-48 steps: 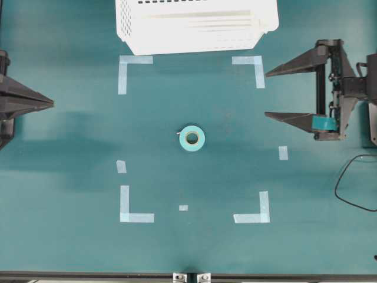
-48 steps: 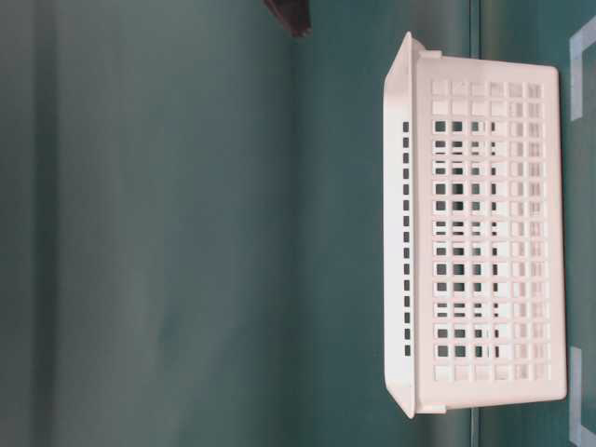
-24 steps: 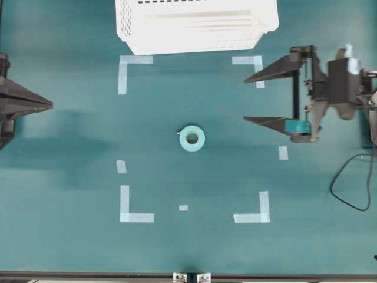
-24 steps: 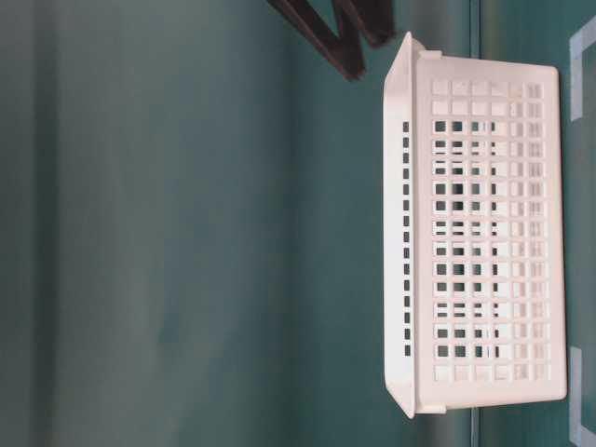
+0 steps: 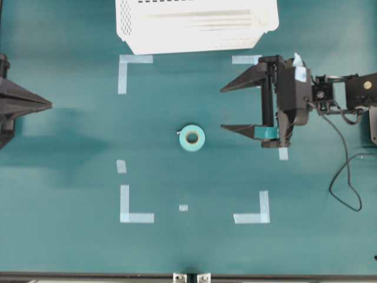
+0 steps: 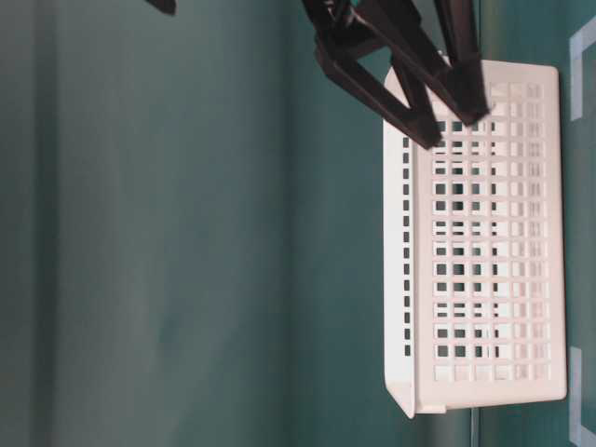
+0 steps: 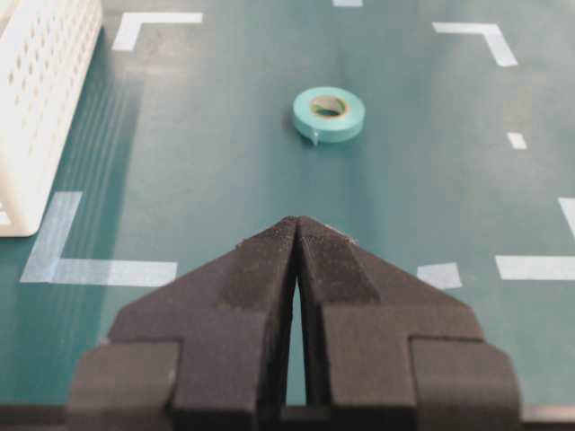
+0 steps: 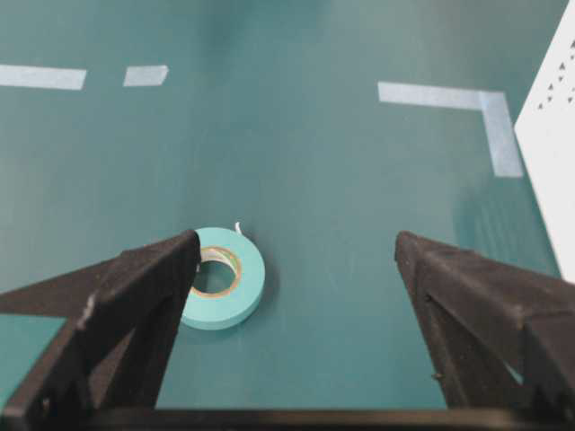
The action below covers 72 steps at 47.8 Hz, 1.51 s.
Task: Put the tape in the middle into the white basket.
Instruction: 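Position the open right gripper above the tape roll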
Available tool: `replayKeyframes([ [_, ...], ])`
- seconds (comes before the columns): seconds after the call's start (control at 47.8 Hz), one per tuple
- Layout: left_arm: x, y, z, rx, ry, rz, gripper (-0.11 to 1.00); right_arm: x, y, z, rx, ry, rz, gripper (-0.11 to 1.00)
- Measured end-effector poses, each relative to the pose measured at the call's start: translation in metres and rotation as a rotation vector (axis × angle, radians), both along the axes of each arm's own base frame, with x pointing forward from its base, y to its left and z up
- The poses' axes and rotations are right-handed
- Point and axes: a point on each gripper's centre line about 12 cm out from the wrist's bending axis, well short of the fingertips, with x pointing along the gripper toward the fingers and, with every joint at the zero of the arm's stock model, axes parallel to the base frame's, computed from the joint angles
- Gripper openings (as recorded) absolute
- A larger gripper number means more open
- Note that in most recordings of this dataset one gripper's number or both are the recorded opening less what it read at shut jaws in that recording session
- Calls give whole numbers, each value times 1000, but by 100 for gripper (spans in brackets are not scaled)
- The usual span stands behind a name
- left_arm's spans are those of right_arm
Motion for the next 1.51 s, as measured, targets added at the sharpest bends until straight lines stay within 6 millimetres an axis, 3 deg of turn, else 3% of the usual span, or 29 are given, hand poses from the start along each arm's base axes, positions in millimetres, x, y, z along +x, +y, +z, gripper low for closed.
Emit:
replayKeyframes([
  [1.089,0,0,-1,3,2,3,-11,44,16,-47,41,182,18,100],
  [1.508,-1,1,-6,8,2,8,-11,50,19,-57,61,216,13,100],
])
